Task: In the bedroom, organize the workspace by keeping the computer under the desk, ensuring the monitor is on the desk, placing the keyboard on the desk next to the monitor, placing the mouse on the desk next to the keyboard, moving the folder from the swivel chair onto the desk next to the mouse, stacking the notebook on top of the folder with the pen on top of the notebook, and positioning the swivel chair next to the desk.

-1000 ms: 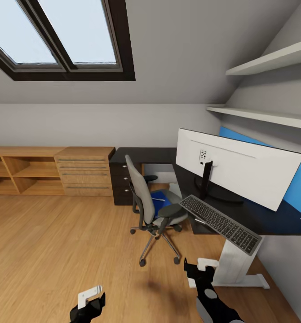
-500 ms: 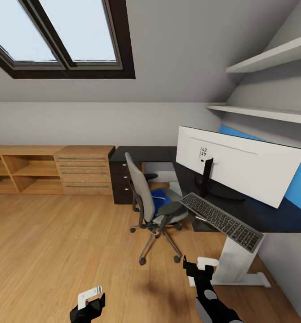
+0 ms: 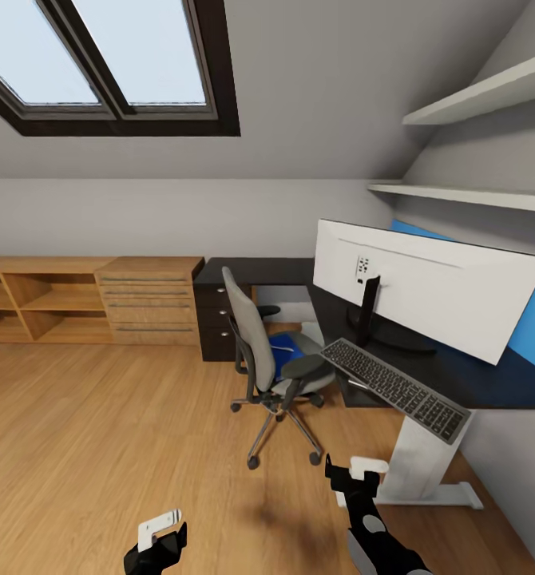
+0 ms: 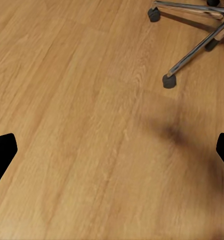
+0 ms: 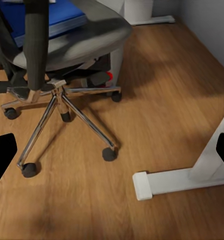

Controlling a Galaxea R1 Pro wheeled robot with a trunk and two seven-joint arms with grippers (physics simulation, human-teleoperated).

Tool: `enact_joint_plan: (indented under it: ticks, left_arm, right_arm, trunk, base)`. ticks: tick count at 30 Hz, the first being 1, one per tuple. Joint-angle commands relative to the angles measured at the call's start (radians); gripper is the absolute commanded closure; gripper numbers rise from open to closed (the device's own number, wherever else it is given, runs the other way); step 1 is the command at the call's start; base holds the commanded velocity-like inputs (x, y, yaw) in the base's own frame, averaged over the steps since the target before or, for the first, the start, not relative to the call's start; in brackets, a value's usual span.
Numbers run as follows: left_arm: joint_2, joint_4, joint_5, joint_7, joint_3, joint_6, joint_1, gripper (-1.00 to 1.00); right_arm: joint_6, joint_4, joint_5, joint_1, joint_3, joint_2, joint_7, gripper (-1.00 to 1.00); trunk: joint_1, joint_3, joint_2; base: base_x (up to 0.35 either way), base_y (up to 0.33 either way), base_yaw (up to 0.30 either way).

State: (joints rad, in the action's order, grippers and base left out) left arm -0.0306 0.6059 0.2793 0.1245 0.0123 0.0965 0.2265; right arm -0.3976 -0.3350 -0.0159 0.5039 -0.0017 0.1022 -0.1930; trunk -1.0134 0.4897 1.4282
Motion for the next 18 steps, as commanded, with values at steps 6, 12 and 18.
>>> enact_joint_plan:
  ticks: [6, 12, 18]
  left_arm:
    - [0.000, -0.001, 0.006, 0.004, 0.001, 0.003, 0.001, -1.00]
    - [-0.001, -0.001, 0.006, 0.004, 0.002, 0.002, 0.001, -1.00]
    - [-0.001, -0.001, 0.006, 0.003, 0.002, 0.003, 0.001, -1.00]
  right_arm:
    - [0.001, 0.004, -0.003, 0.001, -0.001, 0.005, -0.005, -1.00]
    - [0.001, 0.001, -0.004, 0.001, -0.001, 0.023, -0.007, -1.00]
    - [0.002, -0.001, 0.000, 0.001, 0.001, 0.031, -0.013, -1.00]
  trunk:
    - [-0.023, 0.020, 0.043]
    - [-0.046, 0.039, 0.085]
    - [-0.069, 0.058, 0.127]
  base:
    - [0.000, 0.000, 0.000]
    - [0.000, 0.000, 0.000]
    - [0.000, 0.000, 0.000]
